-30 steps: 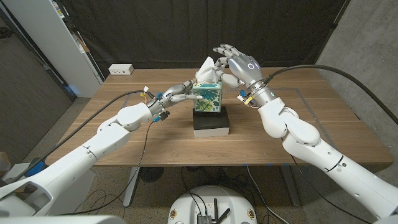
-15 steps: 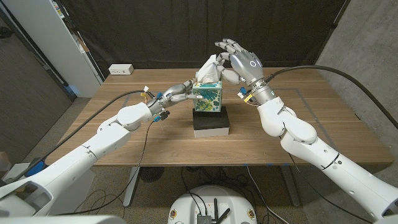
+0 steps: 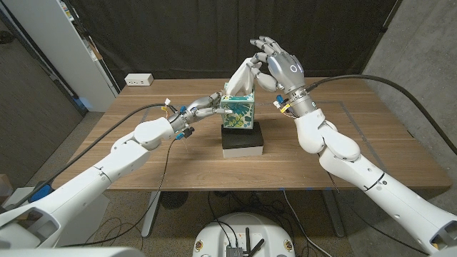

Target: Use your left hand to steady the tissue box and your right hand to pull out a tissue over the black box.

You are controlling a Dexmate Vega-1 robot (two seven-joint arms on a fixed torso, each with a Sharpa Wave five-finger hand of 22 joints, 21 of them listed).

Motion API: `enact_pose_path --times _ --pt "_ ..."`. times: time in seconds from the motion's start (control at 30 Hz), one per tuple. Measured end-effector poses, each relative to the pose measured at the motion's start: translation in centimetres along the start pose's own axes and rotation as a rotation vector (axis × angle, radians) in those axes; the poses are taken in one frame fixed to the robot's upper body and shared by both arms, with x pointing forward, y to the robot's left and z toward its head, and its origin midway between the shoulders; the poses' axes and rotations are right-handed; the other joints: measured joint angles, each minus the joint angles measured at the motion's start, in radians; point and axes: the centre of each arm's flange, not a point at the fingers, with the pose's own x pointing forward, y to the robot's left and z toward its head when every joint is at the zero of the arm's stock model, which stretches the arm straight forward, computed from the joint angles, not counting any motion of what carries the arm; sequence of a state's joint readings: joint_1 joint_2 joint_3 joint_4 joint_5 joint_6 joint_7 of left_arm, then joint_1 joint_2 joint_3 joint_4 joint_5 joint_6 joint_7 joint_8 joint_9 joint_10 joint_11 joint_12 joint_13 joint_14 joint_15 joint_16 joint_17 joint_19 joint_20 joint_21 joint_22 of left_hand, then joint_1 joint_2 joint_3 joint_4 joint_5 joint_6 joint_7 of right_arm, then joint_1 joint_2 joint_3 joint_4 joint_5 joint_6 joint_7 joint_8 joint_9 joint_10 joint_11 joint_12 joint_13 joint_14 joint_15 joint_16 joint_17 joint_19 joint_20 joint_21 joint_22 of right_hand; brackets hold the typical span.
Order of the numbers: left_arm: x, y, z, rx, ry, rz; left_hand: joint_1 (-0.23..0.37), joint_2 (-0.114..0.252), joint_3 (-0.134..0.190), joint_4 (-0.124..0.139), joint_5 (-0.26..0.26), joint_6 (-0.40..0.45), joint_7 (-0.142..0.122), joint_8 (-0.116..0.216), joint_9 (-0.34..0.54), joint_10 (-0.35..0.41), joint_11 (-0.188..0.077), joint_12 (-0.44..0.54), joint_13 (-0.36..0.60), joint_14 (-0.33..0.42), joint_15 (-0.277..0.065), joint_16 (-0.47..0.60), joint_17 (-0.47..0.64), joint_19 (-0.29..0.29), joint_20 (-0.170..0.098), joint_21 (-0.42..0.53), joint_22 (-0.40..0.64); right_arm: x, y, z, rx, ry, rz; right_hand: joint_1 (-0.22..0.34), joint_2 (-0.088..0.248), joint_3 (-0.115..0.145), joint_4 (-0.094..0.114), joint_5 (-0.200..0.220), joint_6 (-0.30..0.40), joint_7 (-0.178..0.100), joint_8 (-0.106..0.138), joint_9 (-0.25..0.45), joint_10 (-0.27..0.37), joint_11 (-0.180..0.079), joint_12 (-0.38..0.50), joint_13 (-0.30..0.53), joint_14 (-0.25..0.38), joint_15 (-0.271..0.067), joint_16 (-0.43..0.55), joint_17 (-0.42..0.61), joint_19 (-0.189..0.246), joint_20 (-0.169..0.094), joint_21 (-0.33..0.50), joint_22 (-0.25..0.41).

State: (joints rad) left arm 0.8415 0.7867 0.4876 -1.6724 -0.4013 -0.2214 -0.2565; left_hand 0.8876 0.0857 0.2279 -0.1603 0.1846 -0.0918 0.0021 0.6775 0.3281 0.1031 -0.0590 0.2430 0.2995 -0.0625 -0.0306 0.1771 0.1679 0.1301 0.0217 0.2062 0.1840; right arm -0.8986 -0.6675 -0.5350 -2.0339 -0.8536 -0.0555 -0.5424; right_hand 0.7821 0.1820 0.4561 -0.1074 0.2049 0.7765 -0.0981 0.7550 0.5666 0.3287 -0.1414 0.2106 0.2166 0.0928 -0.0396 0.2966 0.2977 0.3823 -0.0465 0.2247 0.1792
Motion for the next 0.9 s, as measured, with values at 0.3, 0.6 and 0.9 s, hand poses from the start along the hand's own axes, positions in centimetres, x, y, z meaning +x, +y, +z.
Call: enact_pose_path --times 0.3,0.6,0.9 --pt "-0.13 0.12 0.00 0.002 0.002 0.000 0.000 0.000 0.000 0.000 0.000 -0.002 0.002 0.000 -0.001 0.000 0.000 0.000 0.000 0.000 0.000 0.000 0.000 0.000 0.000 0.000 0.000 0.41 -0.10 -0.17 0.012 0.003 -0.049 0.000 0.000 -0.004 0.004 0.000 -0.010 0.001 0.022 0.023 0.000 0.000 0.000 0.000 -0.007 0.004 0.008 0.007 0.000 0.000 0.000 0.005" --pt "-0.26 0.17 -0.02 0.001 0.003 -0.001 0.000 0.000 0.000 0.000 0.000 -0.002 0.002 0.007 -0.001 0.000 0.000 0.000 0.000 -0.004 -0.004 0.000 0.000 0.000 0.000 0.000 0.000 0.72 -0.26 -0.24 0.019 0.010 -0.102 0.000 0.000 -0.012 0.012 0.000 -0.023 -0.002 0.037 0.043 0.000 0.000 0.000 0.000 -0.007 0.004 0.013 0.012 -0.007 0.007 0.000 0.005" --pt "-0.30 0.19 -0.02 0.002 0.004 -0.005 0.000 0.000 0.005 -0.001 0.000 -0.002 0.002 0.008 -0.001 0.000 0.000 0.000 0.000 -0.009 0.002 0.000 0.000 0.000 0.000 0.000 0.000 1.00 -0.24 -0.34 0.020 0.019 -0.148 -0.005 0.005 -0.022 0.023 0.006 -0.038 -0.009 0.056 0.066 0.000 0.000 0.000 0.005 -0.007 0.004 0.016 0.022 -0.007 0.007 0.000 0.005"
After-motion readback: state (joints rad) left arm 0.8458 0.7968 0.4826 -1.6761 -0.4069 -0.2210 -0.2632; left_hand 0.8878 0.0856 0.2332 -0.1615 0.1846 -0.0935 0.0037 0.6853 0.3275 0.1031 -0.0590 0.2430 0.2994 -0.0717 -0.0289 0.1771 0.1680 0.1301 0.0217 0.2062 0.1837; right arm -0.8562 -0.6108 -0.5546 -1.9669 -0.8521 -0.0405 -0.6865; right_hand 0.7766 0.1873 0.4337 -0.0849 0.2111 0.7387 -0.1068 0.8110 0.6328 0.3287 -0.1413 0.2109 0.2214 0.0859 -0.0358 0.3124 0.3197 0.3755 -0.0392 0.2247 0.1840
